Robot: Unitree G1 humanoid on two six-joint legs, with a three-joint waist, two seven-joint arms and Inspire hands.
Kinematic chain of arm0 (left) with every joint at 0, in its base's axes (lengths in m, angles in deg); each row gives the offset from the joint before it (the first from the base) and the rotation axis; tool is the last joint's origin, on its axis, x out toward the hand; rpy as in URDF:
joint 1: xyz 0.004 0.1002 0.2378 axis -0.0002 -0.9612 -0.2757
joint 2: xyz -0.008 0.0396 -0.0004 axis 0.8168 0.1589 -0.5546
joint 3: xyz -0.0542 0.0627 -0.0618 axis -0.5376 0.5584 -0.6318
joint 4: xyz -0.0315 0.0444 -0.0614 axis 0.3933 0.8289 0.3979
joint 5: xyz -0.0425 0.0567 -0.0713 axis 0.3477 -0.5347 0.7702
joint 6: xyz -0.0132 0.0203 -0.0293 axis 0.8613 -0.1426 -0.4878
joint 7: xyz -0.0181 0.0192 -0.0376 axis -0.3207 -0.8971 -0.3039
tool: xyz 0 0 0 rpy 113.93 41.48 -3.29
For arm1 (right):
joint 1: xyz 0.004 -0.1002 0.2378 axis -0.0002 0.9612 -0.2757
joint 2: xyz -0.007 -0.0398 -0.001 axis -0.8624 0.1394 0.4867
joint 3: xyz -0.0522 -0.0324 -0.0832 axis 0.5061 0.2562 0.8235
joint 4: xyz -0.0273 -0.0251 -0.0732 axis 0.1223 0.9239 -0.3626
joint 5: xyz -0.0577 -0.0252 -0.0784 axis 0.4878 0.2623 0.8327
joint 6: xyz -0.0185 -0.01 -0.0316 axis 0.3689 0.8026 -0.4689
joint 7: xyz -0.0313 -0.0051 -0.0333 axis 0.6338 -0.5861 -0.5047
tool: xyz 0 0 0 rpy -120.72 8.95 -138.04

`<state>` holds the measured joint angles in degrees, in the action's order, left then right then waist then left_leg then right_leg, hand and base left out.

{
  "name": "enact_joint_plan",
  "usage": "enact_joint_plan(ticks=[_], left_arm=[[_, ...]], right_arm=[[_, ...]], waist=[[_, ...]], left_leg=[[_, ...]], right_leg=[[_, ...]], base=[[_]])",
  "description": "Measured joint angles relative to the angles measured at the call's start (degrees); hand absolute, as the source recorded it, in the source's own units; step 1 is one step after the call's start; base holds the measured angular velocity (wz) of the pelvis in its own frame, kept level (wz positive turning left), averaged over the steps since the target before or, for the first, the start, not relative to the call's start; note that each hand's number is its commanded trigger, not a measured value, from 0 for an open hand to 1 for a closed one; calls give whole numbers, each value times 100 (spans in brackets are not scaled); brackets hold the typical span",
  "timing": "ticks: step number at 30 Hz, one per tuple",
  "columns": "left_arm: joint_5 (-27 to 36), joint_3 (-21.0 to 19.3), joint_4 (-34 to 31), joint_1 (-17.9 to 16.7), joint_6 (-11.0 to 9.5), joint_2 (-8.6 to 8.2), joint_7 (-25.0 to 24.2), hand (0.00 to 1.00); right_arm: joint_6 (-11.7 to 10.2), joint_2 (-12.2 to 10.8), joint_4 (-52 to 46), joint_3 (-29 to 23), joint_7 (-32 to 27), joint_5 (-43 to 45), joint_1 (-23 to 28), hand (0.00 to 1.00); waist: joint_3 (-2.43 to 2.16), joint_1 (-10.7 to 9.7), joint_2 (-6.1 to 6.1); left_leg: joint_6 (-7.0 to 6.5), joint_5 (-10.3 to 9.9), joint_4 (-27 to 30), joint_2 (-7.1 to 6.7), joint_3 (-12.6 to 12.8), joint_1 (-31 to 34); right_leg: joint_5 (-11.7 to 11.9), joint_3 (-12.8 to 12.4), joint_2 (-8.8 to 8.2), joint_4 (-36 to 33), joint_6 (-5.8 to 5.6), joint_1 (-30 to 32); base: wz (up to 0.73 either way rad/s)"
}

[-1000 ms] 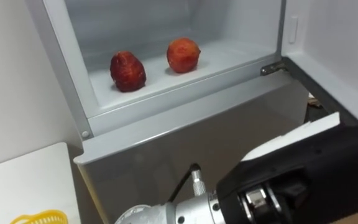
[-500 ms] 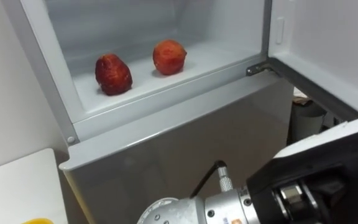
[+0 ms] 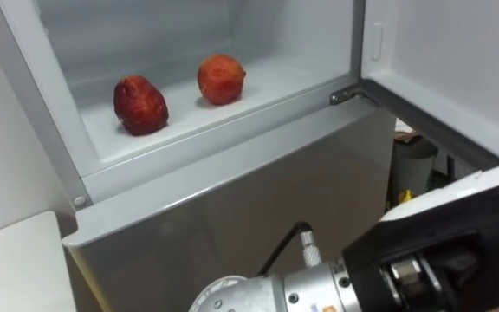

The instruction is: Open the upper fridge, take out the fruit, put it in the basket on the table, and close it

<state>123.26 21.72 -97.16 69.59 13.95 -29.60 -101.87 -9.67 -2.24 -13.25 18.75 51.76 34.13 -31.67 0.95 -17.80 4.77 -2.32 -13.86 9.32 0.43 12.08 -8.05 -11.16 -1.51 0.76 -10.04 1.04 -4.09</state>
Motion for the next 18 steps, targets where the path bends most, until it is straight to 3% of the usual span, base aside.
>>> enact_joint_plan(ticks=[3,6,8,9,10,11,14,18], left_arm=[[-288,-139,-143,-167,-26,94,-9,0],[-563,-627,-318,-719,4,570,31,0],[-802,-1314,-464,-1193,85,984,189,0],[-869,-1507,-489,-1264,93,1036,244,0],[-959,-1935,-542,-1328,126,1121,286,0],[-951,-2461,-659,-1445,121,1150,407,0],[-977,-3274,-926,-1499,76,1157,885,0],[-1217,-3639,-1207,-1561,-67,1174,1293,0]], right_arm=[[-1,1,-3,-5,-29,11,3,0],[-2,-6,-2,-143,-71,-41,49,0],[-1,-2,-12,-277,-102,8,75,0],[-4,-7,-10,-325,-125,41,74,0],[-21,-13,5,-502,-146,60,101,0],[-46,-28,7,-658,-154,87,133,0],[-67,-81,12,-803,-187,210,304,0],[-74,-134,0,-842,-313,304,472,0]], waist=[[30,201,-45],[19,469,-29],[11,746,-22],[5,788,-21],[0,983,-30],[-20,1119,-24],[-104,1254,-95],[-137,1534,-168]], left_leg=[[0,0,1,7,4,5],[1,1,3,21,-58,-19],[5,3,25,36,-146,20],[5,3,33,38,-156,40],[9,6,29,39,-159,57],[26,16,34,43,-181,49],[32,19,35,41,-442,35],[32,19,30,40,-462,-96]], right_leg=[[8,24,27,-2,11,13],[16,51,31,-7,22,-17],[19,120,31,-48,30,27],[19,195,23,-47,31,29],[18,257,25,-50,32,39],[18,275,39,-51,33,26],[18,505,26,-44,33,-57],[19,649,25,-34,32,-209]], base=[[0],[-6],[7],[32],[26],[22],[44],[9]])
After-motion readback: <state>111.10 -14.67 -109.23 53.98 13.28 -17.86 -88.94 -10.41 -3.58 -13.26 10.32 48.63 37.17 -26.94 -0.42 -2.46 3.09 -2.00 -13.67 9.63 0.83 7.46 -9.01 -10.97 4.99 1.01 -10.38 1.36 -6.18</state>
